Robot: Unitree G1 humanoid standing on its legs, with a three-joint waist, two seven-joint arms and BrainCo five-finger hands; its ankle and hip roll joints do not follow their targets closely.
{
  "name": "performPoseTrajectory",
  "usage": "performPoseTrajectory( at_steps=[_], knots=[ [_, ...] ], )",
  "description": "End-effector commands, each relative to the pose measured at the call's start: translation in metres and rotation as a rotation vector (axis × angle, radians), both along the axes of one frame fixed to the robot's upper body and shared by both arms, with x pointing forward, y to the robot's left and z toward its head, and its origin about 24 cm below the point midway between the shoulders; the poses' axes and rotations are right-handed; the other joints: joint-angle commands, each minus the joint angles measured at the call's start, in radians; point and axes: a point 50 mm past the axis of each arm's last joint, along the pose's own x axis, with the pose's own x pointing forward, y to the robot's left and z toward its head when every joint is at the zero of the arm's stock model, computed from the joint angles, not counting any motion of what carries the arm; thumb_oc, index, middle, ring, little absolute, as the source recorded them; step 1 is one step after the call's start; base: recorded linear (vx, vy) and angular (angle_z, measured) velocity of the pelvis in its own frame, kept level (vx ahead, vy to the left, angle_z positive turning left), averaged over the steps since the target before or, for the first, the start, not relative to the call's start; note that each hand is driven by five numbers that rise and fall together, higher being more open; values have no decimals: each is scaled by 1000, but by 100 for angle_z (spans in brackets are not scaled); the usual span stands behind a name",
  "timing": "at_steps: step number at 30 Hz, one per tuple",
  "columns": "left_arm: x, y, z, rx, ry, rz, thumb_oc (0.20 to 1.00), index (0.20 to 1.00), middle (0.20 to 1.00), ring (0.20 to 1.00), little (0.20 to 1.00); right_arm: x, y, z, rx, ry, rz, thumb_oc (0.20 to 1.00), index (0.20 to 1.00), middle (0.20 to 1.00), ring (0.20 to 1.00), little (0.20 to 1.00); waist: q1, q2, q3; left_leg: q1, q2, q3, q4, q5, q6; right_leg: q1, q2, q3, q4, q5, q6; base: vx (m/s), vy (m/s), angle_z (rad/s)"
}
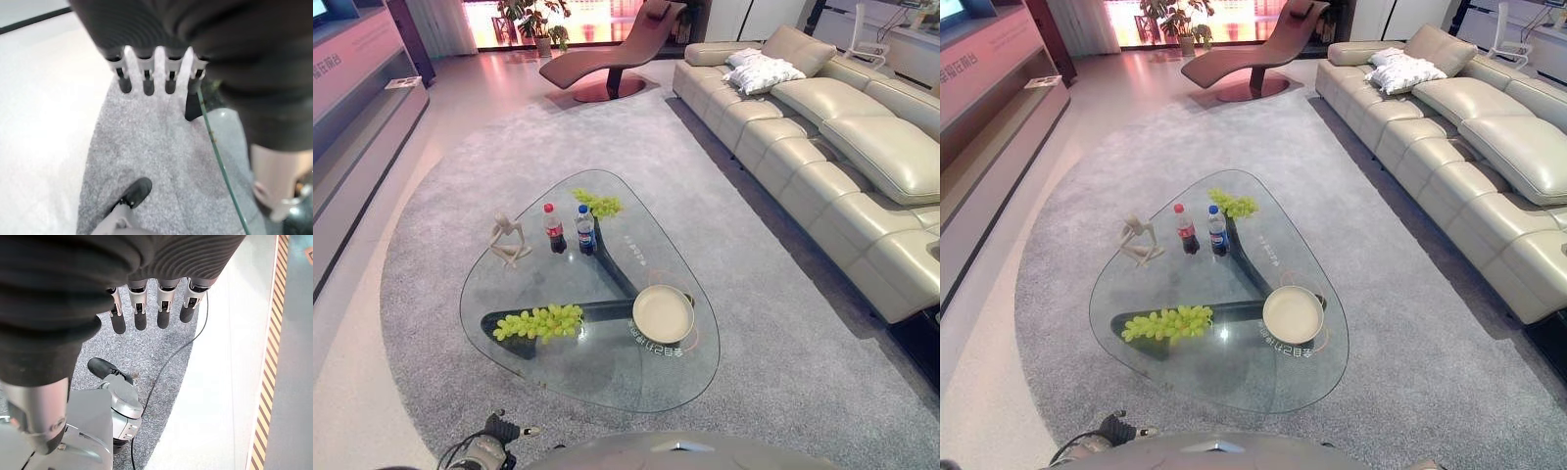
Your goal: Pick up fruits into the plate
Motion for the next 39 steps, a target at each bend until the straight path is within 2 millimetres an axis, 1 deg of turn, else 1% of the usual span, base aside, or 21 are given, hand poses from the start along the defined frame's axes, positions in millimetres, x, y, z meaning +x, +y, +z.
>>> performPoseTrajectory(
  at_steps=[1, 12, 16, 17, 18, 20, 21, 22, 23, 24, 25, 26, 28, 29, 30, 31, 36, 39],
  knots=[
    [26, 5, 8, 18, -124, 55, 1000, 1000, 1000, 1000, 1000, 15, 0, 2, -18, -9, -21, 1000, 1000, 1000, 1000, 1000, 16, 1, 63, 4, -22, -34, 19, -91, 44, 33, 10, -21, 47, -73, -2, 40, -5, 0],
    [55, 8, 22, 32, -334, 107, 1000, 1000, 1000, 1000, 1000, 7, -7, 4, -40, 5, -44, 1000, 1000, 1000, 1000, 1000, 3, 4, 73, 1, -19, -24, 17, -87, 42, 27, 14, -8, 44, -70, -1, 6, -1, 0],
    [76, 9, 36, 62, -485, 92, 1000, 1000, 1000, 1000, 1000, 5, -9, 4, -44, 4, -31, 1000, 1000, 1000, 1000, 1000, -3, 6, 76, 1, -19, -17, 19, -88, 39, 24, 14, -2, 43, -67, 1, 38, -3, -2],
    [80, 9, 39, 66, -509, 88, 1000, 1000, 1000, 1000, 1000, 6, -10, 4, -44, 2, -28, 1000, 1000, 1000, 1000, 1000, -4, 7, 79, 0, -19, -16, 20, -88, 39, 23, 13, -1, 43, -67, 2, 24, -3, -7],
    [89, 9, 45, 91, -558, 66, 1000, 1000, 1000, 1000, 1000, 7, -10, 4, -44, -4, -24, 1000, 1000, 1000, 1000, 1000, -5, 8, 83, -3, -19, -15, 21, -87, 39, 19, 13, 2, 45, -66, 2, 9, -4, -8],
    [97, 9, 51, 114, -599, 36, 1000, 1000, 1000, 1000, 1000, 9, -11, 5, -45, -11, -21, 1000, 1000, 1000, 1000, 1000, -6, 10, 88, -7, -19, -14, 23, -86, 38, 13, 13, 4, 46, -65, 3, -24, 0, -10],
    [117, 7, 66, 169, -687, -36, 1000, 1000, 1000, 1000, 1000, 16, -13, 6, -48, -32, -16, 1000, 1000, 1000, 1000, 1000, -7, 14, 101, -21, -20, -14, 26, -85, 39, -4, 13, 10, 52, -66, 2, -88, 7, -9],
    [128, 5, 74, 191, -737, -61, 1000, 1000, 1000, 1000, 1000, 20, -14, 6, -51, -46, -15, 1000, 1000, 1000, 1000, 1000, -8, 18, 109, -31, -21, -15, 26, -83, 40, -14, 13, 14, 54, -65, 1, -104, 13, -4],
    [135, 4, 81, 218, -773, -88, 1000, 1000, 1000, 1000, 1000, 23, -14, 7, -54, -56, -14, 1000, 1000, 1000, 1000, 1000, -8, 21, 115, -37, -22, -15, 26, -81, 40, -22, 13, 15, 56, -64, 1, -118, 20, -2],
    [149, 4, 94, 259, -830, -139, 1000, 1000, 1000, 1000, 1000, 28, -16, 8, -59, -73, -13, 1000, 1000, 1000, 1000, 1000, -9, 25, 124, -49, -23, -16, 25, -78, 41, -37, 13, 19, 57, -60, 1, -91, 19, 0],
    [154, 4, 99, 278, -850, -161, 1000, 1000, 1000, 1000, 1000, 31, -16, 8, -61, -81, -12, 1000, 1000, 1000, 1000, 1000, -10, 26, 128, -54, -23, -15, 25, -77, 41, -42, 13, 20, 58, -59, 1, -135, 21, -3],
    [168, 6, 115, 351, -902, -228, 1000, 1000, 1000, 1000, 1000, 37, -19, 10, -66, -103, -9, 1000, 1000, 1000, 1000, 1000, -12, 30, 142, -69, -25, -13, 24, -74, 41, -59, 13, 24, 58, -56, 2, -124, 16, -2],
    [184, 11, 138, 453, -969, -314, 1000, 1000, 1000, 1000, 1000, 44, -22, 12, -75, -130, 1, 1000, 1000, 1000, 1000, 1000, -18, 34, 163, -87, -28, -12, 22, -68, 41, -79, 14, 31, 57, -49, 2, -144, 19, -5],
    [193, 15, 153, 517, -1005, -348, 1000, 1000, 1000, 1000, 1000, 50, -24, 14, -81, -148, 8, 1000, 1000, 1000, 1000, 1000, -22, 36, 176, -100, -30, -11, 23, -65, 42, -93, 15, 35, 57, -46, 2, -108, 19, -9],
    [195, 16, 156, 542, -1012, -368, 1000, 1000, 1000, 1000, 1000, 52, -25, 14, -83, -152, 10, 1000, 1000, 1000, 1000, 1000, -23, 37, 178, -102, -30, -10, 23, -65, 42, -96, 15, 36, 57, -46, 2, -149, 37, -8],
    [207, 23, 178, 648, -1052, -435, 1000, 1000, 1000, 1000, 1000, 58, -29, 17, -93, -180, 22, 1000, 1000, 1000, 1000, 1000, -32, 40, 203, -121, -35, -11, 23, -61, 45, -119, 17, 47, 60, -41, 1, -114, 36, -9],
    [219, 38, 210, 805, -1066, -559, 1000, 1000, 1000, 1000, 1000, 69, -36, 22, -108, -232, 36, 1000, 1000, 1000, 1000, 1000, -43, 43, 242, -152, -41, -14, 22, -51, 42, -149, 19, 60, 56, -32, 0, -79, 25, -6],
    [224, 50, 227, 891, -1059, -586, 1000, 1000, 1000, 1000, 1000, 78, -40, 26, -111, -265, 42, 1000, 1000, 1000, 1000, 1000, -47, 45, 265, -173, -44, -12, 23, -46, 41, -169, 20, 63, 60, -30, -2, -79, 12, -2]
  ],
)
